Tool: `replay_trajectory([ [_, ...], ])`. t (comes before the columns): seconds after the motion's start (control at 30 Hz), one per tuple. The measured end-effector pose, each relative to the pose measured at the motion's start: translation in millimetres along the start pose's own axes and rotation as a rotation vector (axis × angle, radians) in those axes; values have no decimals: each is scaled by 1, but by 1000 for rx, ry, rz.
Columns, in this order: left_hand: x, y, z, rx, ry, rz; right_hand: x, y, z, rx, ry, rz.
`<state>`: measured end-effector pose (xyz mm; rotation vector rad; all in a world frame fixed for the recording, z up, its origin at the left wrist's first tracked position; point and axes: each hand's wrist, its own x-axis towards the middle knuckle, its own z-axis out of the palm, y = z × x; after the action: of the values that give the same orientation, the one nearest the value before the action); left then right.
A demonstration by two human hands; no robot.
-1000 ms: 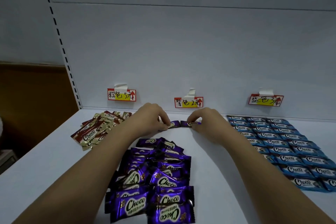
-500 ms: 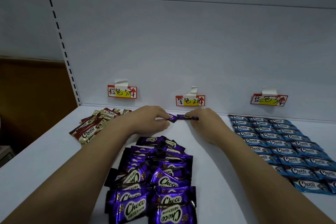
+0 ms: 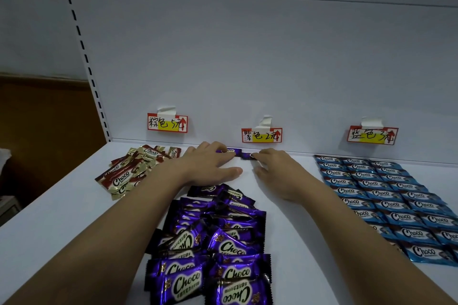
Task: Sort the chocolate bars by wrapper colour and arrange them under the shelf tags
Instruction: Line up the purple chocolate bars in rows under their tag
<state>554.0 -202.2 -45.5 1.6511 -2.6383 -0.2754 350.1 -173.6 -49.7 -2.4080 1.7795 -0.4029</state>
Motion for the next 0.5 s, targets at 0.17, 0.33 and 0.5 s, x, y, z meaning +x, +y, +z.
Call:
replay_trajectory([
  [0.17, -1, 1, 0, -1, 6, -1, 2, -3, 6, -112, -37, 22],
  [0.33, -10, 4, -10, -151, 98, 9, 2, -3, 3, -53, 7, 21],
  [0.5, -36, -3, -39, -394, 147, 68, -8, -9, -27, 359, 60, 25],
])
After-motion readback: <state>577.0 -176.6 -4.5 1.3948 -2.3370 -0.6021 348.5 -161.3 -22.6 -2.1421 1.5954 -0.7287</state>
